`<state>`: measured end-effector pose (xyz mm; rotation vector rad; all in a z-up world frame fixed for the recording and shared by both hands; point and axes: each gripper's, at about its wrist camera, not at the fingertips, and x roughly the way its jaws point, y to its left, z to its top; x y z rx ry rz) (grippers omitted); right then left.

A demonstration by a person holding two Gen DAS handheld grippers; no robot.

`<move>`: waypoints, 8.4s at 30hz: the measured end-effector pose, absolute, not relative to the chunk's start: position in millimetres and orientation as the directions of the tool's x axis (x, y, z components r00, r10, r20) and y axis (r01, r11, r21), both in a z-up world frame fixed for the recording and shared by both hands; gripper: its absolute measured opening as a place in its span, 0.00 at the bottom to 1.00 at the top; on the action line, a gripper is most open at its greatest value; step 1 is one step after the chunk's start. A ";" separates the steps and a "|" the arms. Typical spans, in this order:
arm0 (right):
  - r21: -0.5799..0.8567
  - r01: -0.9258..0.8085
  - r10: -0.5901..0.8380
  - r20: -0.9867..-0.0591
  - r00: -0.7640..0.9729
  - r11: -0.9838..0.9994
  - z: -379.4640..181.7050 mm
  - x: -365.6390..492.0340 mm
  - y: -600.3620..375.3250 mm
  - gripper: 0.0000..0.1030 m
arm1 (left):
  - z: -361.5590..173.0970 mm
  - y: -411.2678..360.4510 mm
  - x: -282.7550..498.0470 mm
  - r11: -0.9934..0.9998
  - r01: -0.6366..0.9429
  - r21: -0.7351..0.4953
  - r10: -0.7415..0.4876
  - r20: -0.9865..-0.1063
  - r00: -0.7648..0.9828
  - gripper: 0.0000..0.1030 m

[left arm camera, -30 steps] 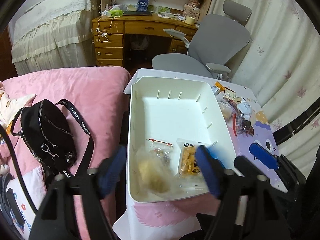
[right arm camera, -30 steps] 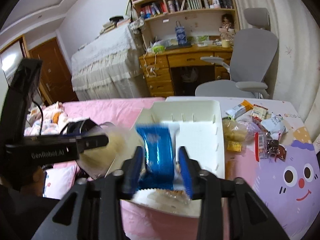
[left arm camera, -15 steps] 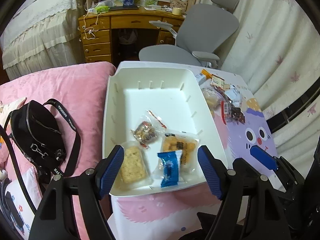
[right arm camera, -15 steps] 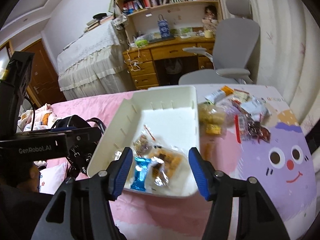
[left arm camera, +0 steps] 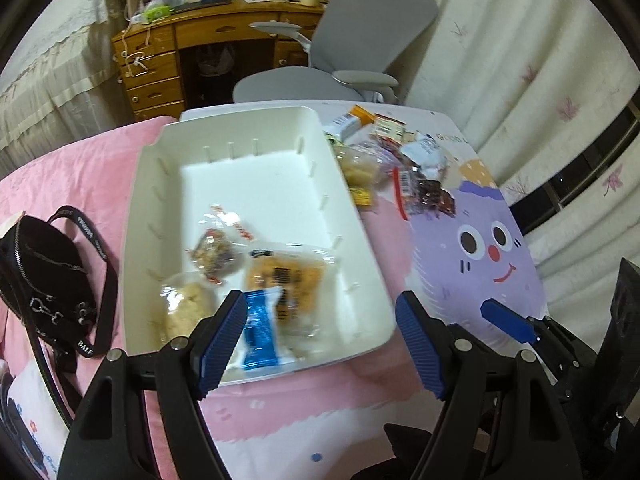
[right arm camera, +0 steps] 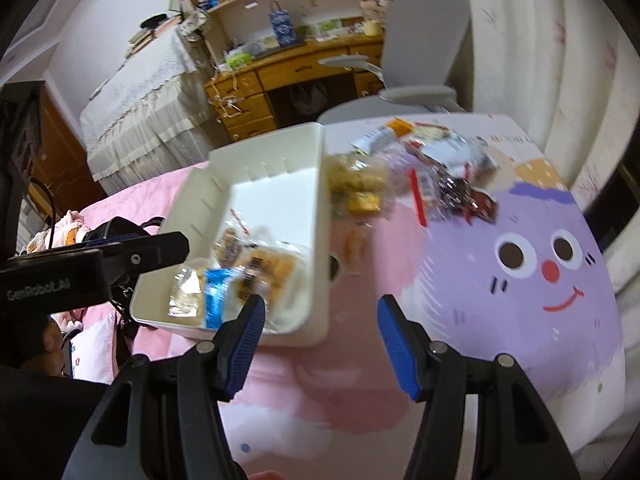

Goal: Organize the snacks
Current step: 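Withdraw both grippers from the tray toward the remaining snacks, then grasp the brown candy pack with the left gripper, then carry the dark candy pack into the tray while the right carries the snowflake wrapper, then withdraw both grippers from the tray back over the snack pile, then grasp the red-label clear bag with the left gripper while the right grasps the white bag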

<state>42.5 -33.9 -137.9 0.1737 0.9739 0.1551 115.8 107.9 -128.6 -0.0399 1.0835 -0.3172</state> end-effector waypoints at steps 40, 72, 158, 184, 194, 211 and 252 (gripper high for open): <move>0.100 -0.201 0.183 -0.872 0.455 0.975 -198.3 166.2 -245.8 0.57 | -205.7 -115.3 248.4 0.986 0.071 -0.151 -0.166 -0.938 0.305 0.76; 0.044 -0.594 0.366 -0.823 0.434 0.803 -256.4 233.7 -210.0 0.60 | -279.3 -130.6 319.9 0.987 0.011 -0.158 -0.158 -0.974 0.165 0.65; 0.095 -0.346 0.287 -0.778 0.560 0.933 -110.5 94.4 -9.5 0.46 | -73.5 150.5 136.6 0.976 0.082 -0.204 -0.219 -0.881 0.419 0.34; 0.195 -0.173 0.259 -0.789 0.557 0.965 -123.6 69.9 34.9 0.59 | -85.4 190.1 122.9 0.954 0.208 -0.218 -0.285 -0.873 0.395 0.41; 0.207 -0.077 0.216 -0.822 0.527 0.975 -128.9 55.2 -0.9 0.60 | -91.7 150.2 125.8 0.936 0.261 -0.235 -0.321 -0.876 0.361 0.54; 0.230 0.055 0.179 -0.867 0.466 0.972 -124.0 64.2 -99.9 0.65 | -80.1 62.4 157.5 0.935 0.310 -0.169 -0.270 -0.908 0.320 0.74; 0.278 -0.122 0.301 -0.817 0.491 0.953 -202.3 298.8 -248.8 0.66 | -186.8 -115.3 393.3 0.957 0.290 0.014 -0.028 -0.990 0.139 0.79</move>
